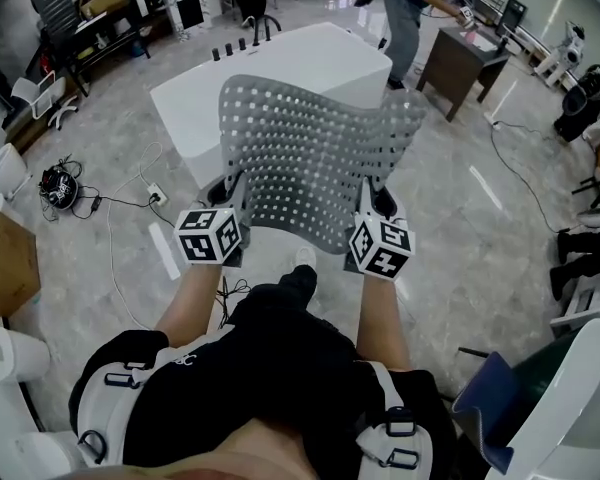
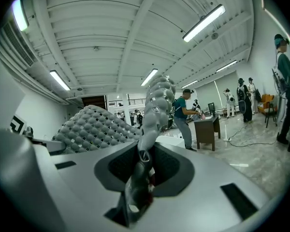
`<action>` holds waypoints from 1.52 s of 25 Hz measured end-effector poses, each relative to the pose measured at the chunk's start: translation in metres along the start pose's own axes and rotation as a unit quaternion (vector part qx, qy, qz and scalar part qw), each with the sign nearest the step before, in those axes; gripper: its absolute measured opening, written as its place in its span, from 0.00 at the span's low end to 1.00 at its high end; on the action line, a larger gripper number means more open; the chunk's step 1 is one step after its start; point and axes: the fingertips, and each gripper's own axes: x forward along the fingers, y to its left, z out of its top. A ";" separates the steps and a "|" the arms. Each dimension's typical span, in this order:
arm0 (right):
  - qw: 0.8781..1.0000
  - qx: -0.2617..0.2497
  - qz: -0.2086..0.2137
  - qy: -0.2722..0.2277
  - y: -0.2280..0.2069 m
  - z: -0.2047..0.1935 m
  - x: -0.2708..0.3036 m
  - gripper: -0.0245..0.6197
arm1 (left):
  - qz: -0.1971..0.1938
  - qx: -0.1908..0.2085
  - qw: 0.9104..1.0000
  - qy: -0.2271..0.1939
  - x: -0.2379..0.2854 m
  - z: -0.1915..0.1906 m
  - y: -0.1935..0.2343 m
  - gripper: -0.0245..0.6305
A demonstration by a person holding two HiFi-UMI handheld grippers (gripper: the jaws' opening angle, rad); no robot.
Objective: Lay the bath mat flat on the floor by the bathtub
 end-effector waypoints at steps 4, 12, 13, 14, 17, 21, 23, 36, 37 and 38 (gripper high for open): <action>1.000 0.000 -0.001 0.001 -0.008 -0.003 0.023 0.15 | -0.003 -0.005 1.000 -0.002 0.024 -0.001 0.005 0.10; 1.000 -0.005 0.006 -0.002 -0.036 0.010 0.084 0.15 | -0.004 -0.008 1.000 -0.010 0.090 0.008 0.010 0.10; 1.000 -0.005 0.004 -0.002 -0.040 0.011 0.094 0.15 | -0.005 -0.008 1.000 -0.010 0.100 0.009 0.011 0.10; 1.000 -0.005 0.004 0.000 -0.045 0.013 0.105 0.15 | -0.005 -0.009 1.000 -0.010 0.111 0.010 0.013 0.10; 1.000 -0.006 0.007 0.005 -0.057 0.019 0.140 0.15 | -0.005 -0.013 1.000 -0.007 0.148 0.014 0.017 0.10; 1.000 -0.014 0.010 0.008 -0.081 0.033 0.186 0.15 | -0.004 -0.019 1.000 -0.003 0.202 0.021 0.017 0.10; 1.000 -0.017 0.012 0.011 -0.092 0.041 0.214 0.15 | -0.002 -0.024 1.000 -0.002 0.230 0.027 0.019 0.10; 0.999 -0.027 0.026 0.033 -0.131 0.069 0.378 0.15 | 0.013 -0.039 0.999 0.008 0.380 0.054 0.063 0.10; 0.999 -0.024 0.026 0.036 -0.135 0.070 0.388 0.15 | 0.014 -0.038 0.999 0.012 0.389 0.056 0.064 0.10; 0.999 -0.019 0.026 0.039 -0.140 0.071 0.397 0.16 | 0.014 -0.038 0.999 0.017 0.399 0.058 0.064 0.10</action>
